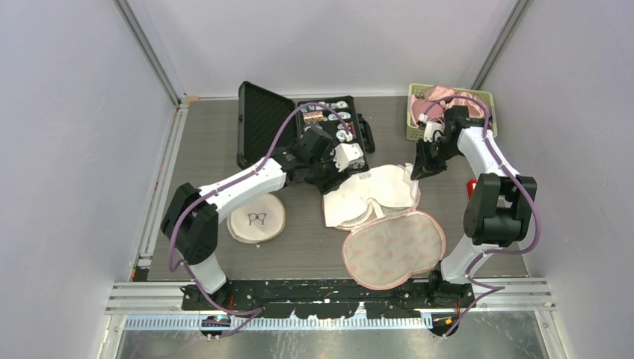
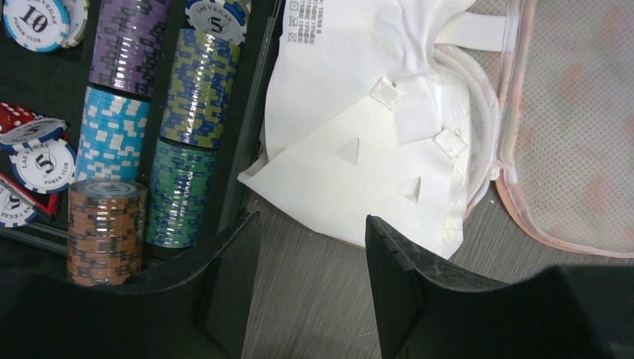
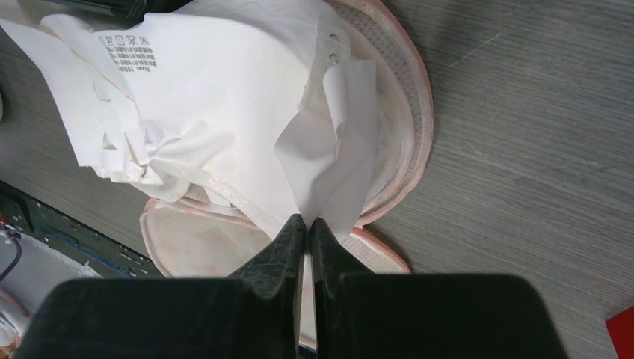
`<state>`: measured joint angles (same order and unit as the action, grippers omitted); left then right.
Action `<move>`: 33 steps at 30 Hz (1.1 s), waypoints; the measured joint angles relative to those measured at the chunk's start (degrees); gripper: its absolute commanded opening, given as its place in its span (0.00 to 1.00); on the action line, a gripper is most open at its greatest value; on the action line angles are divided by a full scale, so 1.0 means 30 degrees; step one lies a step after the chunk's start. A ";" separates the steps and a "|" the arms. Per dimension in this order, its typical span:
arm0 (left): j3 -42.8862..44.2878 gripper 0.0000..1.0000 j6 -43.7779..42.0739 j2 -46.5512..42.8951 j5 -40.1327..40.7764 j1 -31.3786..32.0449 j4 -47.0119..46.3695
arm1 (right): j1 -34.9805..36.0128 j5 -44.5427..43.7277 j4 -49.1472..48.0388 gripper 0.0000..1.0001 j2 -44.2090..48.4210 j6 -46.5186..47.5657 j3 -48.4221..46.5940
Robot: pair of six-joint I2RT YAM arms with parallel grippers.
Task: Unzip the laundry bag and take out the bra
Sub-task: Pick up the bra from the laundry bag.
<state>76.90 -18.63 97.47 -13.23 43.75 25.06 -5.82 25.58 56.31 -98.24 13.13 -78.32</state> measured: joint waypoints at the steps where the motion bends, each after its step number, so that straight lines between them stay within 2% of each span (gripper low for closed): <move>1: 0.0117 0.55 0.0000 0.0000 -0.0095 0.0000 0.0015 | 0.0044 0.0000 0.0095 0.13 0.0000 0.0000 0.0000; 6: 0.0474 0.55 0.0087 0.0000 -0.0342 0.0000 0.0000 | 0.0248 0.0219 0.0554 0.10 0.0095 0.0000 -0.0036; 10: 0.0474 0.55 0.0153 0.0000 -0.0452 0.0000 0.0015 | 0.0663 0.0947 0.0685 0.13 0.0423 -0.0073 -0.0073; 18: 0.0474 0.55 0.0175 0.0000 -0.0459 0.0000 0.0022 | 0.2907 0.1421 0.0168 0.13 0.0517 -0.0233 0.0095; 19: 0.0474 0.55 0.0175 0.0000 -0.0459 0.0000 0.0022 | 0.3228 0.1428 0.0015 0.16 0.0357 -0.0313 0.0109; 22: 0.0474 0.55 0.0175 0.0000 -0.0459 0.0000 0.0036 | 0.3912 0.1494 -0.0415 0.38 -0.0510 -0.0561 0.0109; 26: 0.0474 0.55 0.0153 0.0000 -0.0459 0.0000 0.0138 | 0.4116 0.1654 -0.0379 0.54 -0.1399 -0.0437 0.0117; 33: 0.0466 0.55 0.0153 0.0000 -0.0459 0.0000 0.0160 | 0.2586 0.2397 0.0058 0.57 -0.0867 -0.0379 0.0189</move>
<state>78.30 -18.17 97.47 -14.61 43.75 25.54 1.93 32.77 56.49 -100.84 11.99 -77.76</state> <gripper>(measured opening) 0.548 0.569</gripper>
